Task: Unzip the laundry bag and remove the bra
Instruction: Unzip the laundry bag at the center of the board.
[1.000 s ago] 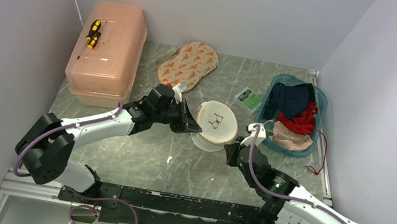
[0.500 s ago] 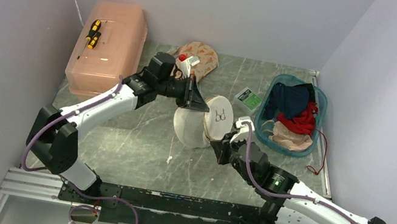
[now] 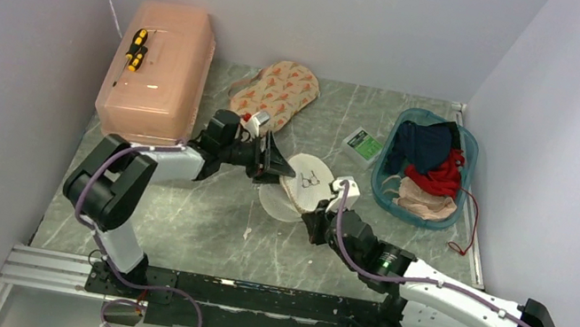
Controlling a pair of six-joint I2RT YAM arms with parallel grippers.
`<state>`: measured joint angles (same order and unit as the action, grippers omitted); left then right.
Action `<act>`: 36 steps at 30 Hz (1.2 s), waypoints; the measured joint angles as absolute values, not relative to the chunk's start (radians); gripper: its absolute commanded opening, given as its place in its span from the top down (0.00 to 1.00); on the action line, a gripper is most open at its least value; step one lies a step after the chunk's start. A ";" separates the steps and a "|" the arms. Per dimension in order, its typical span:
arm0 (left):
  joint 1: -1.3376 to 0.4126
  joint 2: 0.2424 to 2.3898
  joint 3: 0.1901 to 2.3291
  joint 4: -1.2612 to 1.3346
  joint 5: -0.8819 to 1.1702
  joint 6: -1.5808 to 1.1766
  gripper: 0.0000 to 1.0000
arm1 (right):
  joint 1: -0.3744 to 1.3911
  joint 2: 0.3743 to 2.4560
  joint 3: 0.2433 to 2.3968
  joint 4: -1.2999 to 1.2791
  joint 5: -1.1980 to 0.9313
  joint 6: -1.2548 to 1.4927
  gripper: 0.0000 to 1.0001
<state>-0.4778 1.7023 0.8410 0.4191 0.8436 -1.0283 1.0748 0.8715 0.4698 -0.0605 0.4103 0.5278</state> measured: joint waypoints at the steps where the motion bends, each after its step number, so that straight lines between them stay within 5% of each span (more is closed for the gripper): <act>1: -0.472 1.686 0.831 0.423 0.839 -1.042 0.12 | 1.075 0.871 0.469 -0.052 0.412 0.529 1.00; 4: -0.464 1.600 0.811 0.390 0.802 -1.043 0.06 | 1.075 0.871 0.464 -0.030 0.415 0.532 1.00; 16: -0.644 1.186 0.756 -0.008 0.460 -1.114 0.10 | 1.075 0.921 0.464 0.003 0.421 0.532 1.00; 36: -0.785 1.397 0.747 -0.011 0.215 -1.333 0.41 | 1.075 0.902 0.464 0.043 0.388 0.519 1.00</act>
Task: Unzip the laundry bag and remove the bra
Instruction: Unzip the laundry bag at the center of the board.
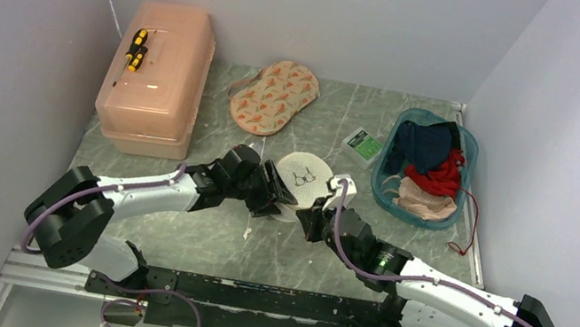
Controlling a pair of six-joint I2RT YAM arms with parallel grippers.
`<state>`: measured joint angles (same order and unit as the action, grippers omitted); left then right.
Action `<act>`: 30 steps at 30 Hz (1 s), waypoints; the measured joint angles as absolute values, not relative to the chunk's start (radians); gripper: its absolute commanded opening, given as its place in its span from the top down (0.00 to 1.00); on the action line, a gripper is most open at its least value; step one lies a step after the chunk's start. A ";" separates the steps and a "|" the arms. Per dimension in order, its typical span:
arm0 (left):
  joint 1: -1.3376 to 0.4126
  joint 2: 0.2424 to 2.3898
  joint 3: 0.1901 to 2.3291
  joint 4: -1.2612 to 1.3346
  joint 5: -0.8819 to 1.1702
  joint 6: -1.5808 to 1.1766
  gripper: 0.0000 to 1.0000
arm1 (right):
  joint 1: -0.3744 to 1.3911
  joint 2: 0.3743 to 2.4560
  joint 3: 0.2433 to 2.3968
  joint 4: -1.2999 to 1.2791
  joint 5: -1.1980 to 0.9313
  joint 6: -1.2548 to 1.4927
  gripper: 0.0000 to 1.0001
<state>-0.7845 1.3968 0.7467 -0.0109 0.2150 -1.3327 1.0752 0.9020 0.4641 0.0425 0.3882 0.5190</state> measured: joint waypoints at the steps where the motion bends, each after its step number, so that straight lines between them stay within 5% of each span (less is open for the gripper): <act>1: -0.785 1.402 0.748 -0.003 0.214 -1.333 0.44 | 1.075 0.901 0.464 0.044 0.385 0.516 1.00; 9: -0.785 1.407 0.766 0.033 0.205 -1.346 0.64 | 1.075 0.904 0.464 0.047 0.381 0.516 1.00; 15: -0.785 1.407 0.767 0.035 0.194 -1.348 0.96 | 1.075 0.904 0.464 0.046 0.382 0.516 1.00; 30: -0.754 1.362 0.768 0.024 0.208 -1.309 0.97 | 1.070 0.830 0.436 -0.101 0.458 0.567 1.00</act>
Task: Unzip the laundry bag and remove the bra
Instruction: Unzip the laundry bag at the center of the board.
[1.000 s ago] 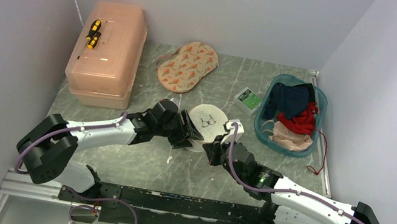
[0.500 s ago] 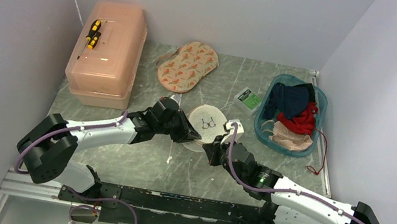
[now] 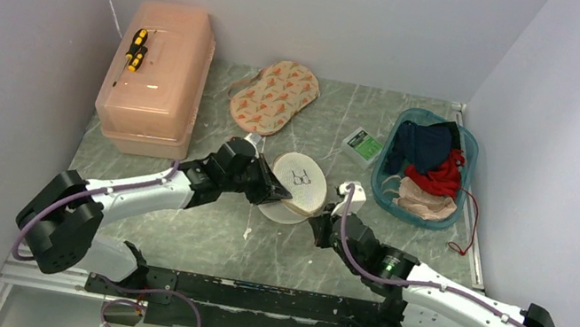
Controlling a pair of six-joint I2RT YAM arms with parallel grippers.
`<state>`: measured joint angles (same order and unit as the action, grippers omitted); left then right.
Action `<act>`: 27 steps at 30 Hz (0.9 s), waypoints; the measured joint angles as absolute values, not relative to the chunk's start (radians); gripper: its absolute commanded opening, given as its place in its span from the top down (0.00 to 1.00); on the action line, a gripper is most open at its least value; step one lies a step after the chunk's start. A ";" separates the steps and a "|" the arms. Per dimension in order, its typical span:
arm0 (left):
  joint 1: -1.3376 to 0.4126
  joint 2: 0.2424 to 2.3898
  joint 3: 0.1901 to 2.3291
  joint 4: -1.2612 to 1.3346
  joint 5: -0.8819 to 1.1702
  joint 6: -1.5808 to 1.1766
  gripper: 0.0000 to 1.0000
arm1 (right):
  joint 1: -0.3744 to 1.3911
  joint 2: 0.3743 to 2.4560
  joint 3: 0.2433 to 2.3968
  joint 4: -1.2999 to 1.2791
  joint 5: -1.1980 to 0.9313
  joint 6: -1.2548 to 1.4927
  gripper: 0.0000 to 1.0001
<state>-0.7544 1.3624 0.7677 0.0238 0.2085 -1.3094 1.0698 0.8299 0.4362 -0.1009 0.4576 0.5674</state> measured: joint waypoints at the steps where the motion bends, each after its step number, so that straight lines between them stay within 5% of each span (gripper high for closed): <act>1: -0.751 1.359 0.767 0.024 0.215 -1.301 0.97 | 1.065 0.830 0.436 -0.112 0.467 0.577 1.00; 15: -0.625 1.411 0.813 0.043 0.525 -1.078 0.94 | 1.016 0.748 0.437 -0.149 0.521 0.522 1.00; 22: -0.554 1.520 1.012 0.004 0.717 -0.868 0.79 | 1.029 0.629 0.437 -0.146 0.447 0.452 1.00; 27: -0.535 1.638 1.080 0.101 0.814 -0.816 0.59 | 1.072 0.669 0.437 -0.122 0.413 0.453 1.00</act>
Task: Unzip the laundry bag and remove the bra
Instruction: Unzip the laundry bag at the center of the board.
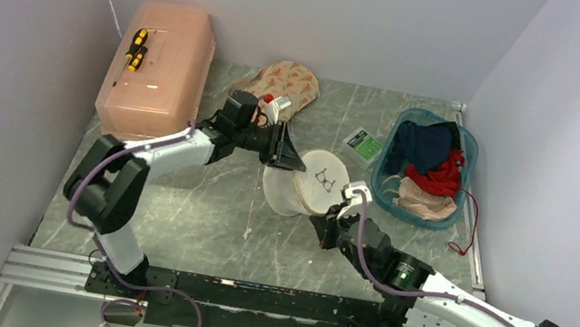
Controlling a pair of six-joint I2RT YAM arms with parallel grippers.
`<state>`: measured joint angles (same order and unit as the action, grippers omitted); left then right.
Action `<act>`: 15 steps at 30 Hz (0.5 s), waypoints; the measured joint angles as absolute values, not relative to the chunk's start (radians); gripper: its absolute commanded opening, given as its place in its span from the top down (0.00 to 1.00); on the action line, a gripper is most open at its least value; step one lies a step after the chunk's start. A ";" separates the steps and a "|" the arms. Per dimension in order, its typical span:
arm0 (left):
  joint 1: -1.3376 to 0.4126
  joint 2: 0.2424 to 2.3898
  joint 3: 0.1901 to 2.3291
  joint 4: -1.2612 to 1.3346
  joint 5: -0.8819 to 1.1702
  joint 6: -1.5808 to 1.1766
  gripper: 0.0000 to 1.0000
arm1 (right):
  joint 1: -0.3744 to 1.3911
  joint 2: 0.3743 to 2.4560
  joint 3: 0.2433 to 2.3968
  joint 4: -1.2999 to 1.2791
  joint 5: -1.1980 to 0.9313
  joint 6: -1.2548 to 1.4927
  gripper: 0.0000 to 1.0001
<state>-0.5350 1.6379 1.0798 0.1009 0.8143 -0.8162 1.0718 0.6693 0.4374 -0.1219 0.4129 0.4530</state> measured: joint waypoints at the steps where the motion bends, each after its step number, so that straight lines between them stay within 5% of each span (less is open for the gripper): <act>1: -0.533 1.666 1.080 0.126 0.830 -0.817 0.53 | 1.080 0.686 0.437 -0.116 0.409 0.454 1.00; 6: -0.522 1.780 1.053 0.227 0.864 -0.856 0.25 | 1.098 0.760 0.437 -0.077 0.410 0.474 1.00; 15: -0.461 1.426 0.918 -0.009 0.639 -0.878 0.11 | 1.098 0.839 0.439 -0.070 0.455 0.524 1.00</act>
